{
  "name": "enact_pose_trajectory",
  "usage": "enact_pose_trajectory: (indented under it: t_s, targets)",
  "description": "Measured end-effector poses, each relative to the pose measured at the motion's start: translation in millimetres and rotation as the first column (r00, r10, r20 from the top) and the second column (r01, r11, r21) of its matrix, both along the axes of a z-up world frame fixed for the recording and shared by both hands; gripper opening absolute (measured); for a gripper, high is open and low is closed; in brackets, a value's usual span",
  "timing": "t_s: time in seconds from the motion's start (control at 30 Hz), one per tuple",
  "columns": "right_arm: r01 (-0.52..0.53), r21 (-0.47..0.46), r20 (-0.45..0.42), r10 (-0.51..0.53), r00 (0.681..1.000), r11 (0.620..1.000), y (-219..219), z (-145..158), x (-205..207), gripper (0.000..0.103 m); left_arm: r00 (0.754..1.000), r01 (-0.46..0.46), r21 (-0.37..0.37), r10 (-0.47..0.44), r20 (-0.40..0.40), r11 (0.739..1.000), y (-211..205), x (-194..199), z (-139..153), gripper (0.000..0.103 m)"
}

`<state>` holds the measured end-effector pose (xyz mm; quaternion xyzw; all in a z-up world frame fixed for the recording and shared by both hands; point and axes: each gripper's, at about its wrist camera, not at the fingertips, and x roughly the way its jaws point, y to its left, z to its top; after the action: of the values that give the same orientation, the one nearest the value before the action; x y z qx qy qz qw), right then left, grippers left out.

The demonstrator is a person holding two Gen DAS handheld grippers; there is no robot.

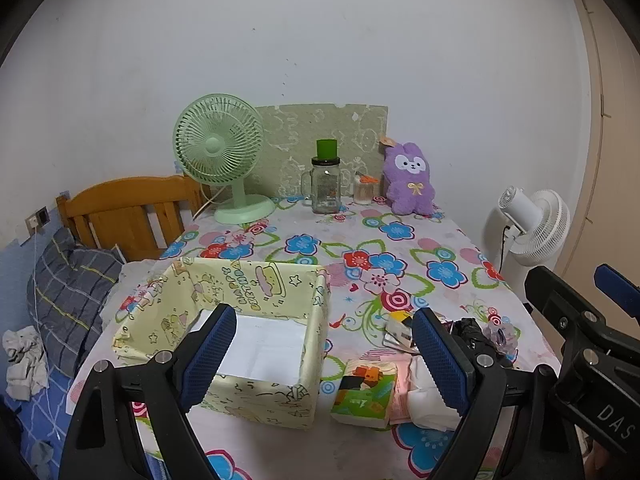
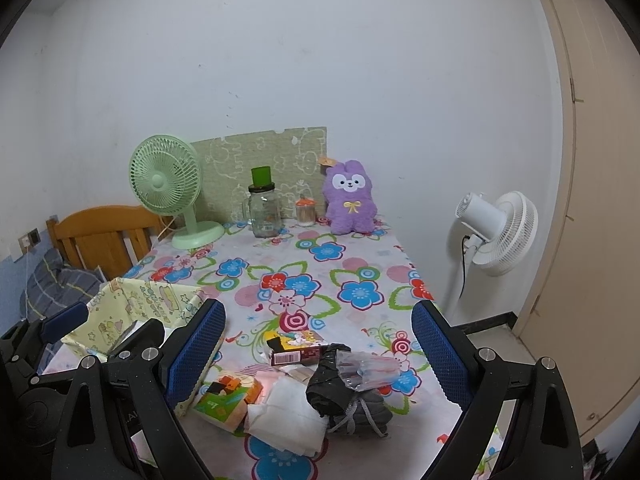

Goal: Organize soft objects

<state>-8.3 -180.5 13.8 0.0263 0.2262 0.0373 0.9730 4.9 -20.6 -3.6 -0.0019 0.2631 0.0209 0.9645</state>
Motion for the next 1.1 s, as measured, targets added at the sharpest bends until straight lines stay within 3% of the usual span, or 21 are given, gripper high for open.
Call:
enact_pose_trajectory:
  t_s: [0.5,1.1]
  targets:
    - [0.004,-0.018,-0.031,-0.004,1.0,1.0,-10.2,-9.7,12.9,0.091,0.999,0.03,-0.005,-0.031,-0.036,1.0,-20.9,13.8,-14.8,0.089]
    - [0.018,-0.006,-0.116,-0.018,0.993,1.0,-28.5,-45.6,24.8,0.087,0.988,0.103,-0.01,-0.104,-0.112,0.995,-50.9,22.7,-47.7,0.089]
